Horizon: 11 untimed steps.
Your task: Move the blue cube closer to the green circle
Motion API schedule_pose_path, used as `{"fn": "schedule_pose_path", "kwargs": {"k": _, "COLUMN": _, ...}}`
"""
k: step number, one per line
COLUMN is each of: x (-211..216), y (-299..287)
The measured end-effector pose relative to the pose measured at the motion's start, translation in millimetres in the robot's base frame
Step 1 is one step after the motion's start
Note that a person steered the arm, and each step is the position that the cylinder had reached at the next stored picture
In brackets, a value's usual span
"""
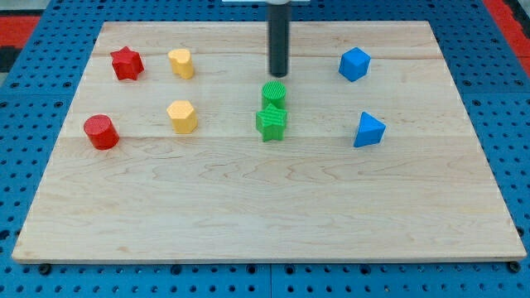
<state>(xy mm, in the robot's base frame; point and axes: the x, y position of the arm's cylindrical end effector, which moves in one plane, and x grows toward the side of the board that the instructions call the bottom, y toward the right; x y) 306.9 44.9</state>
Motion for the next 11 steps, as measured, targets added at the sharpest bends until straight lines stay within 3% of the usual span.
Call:
{"fn": "schedule_pose_path", "kwargs": {"k": 2, "x": 45.9, "y": 37.1}}
{"fn": "schedule_pose_path", "kwargs": {"k": 3, "x": 46.8, "y": 132.3}}
{"fn": "schedule_pose_path", "kwargs": {"k": 4, "x": 21.7, "y": 177.5}}
{"fn": "schedule_pose_path", "kwargs": {"k": 6, "x": -27.1, "y": 144.6}}
{"fn": "schedule_pose_path", "kwargs": {"k": 9, "x": 4.0, "y": 33.4}}
{"fn": "schedule_pose_path", "kwargs": {"k": 10, "x": 4.0, "y": 27.2}}
{"fn": "schedule_pose_path", "kwargs": {"k": 11, "x": 3.9, "y": 77.6}}
